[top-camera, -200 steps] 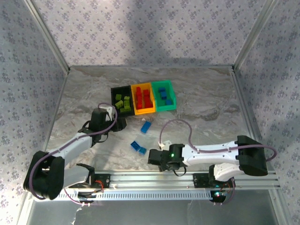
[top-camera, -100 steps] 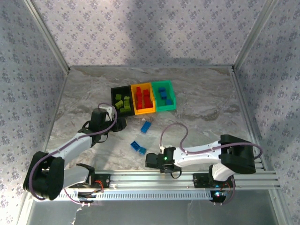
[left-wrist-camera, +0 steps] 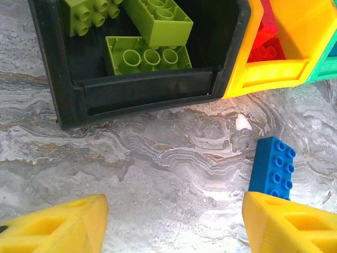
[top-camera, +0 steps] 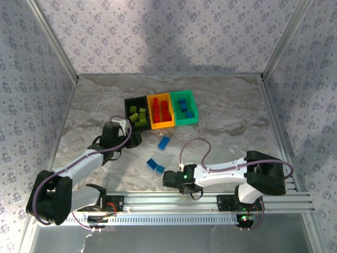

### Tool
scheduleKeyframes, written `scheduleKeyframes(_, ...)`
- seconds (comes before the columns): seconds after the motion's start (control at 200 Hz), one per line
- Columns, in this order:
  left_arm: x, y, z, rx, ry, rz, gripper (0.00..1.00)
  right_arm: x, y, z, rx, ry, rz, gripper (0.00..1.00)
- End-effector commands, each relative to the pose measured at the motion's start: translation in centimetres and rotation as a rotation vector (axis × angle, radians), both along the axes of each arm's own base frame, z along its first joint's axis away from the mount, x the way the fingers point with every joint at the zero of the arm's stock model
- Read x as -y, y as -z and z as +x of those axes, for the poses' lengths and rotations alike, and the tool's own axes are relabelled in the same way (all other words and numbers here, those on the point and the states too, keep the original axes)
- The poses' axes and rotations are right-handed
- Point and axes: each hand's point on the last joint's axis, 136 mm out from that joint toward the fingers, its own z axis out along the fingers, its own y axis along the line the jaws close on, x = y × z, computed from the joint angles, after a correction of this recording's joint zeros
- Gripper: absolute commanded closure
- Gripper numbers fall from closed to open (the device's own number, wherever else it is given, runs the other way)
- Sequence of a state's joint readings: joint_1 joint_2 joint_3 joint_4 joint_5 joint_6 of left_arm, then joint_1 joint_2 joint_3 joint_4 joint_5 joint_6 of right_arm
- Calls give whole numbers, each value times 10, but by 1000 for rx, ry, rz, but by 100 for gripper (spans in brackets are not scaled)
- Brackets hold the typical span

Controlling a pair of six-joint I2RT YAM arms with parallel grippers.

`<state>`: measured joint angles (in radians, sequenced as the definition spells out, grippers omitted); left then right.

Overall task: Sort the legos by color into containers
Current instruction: Pick up the lego from the bottom-center of the table, then place the lego in the container.

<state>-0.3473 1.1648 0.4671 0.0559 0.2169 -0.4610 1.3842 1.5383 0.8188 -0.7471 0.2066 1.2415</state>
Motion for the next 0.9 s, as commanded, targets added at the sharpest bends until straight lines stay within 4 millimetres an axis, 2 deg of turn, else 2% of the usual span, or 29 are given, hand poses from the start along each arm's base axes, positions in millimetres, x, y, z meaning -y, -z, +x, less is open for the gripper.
scheduleKeyframes(0.0,5,-16,7,47,15,-8,32,0,-8,16,51,20,28,69)
scheduleKeyframes(0.09,5,-15,8,45,17,-9,32,-3,-10,27,64,25,51,69)
scheduleKeyframes(0.225,6,-16,8,44,20,-12,32,-16,-14,54,110,28,119,69)
scheduleKeyframes(0.26,6,-17,8,45,20,-11,32,-25,-16,64,129,24,156,69)
scheduleKeyframes(0.34,6,-16,8,42,21,-10,32,-29,-24,89,165,15,170,69)
scheduleKeyframes(0.62,13,-24,4,49,51,-24,32,-19,-82,207,367,74,229,69)
scheduleKeyframes(0.765,17,-28,2,59,66,-28,32,-10,-103,267,426,113,232,69)
scheduleKeyframes(0.79,18,-28,1,59,73,-29,32,-6,-101,275,421,107,222,69)
scheduleKeyframes(0.8,19,-27,1,58,74,-29,32,-9,-110,282,438,104,234,69)
scheduleKeyframes(0.895,27,-26,-1,62,100,-24,32,-8,-124,321,464,102,258,67)
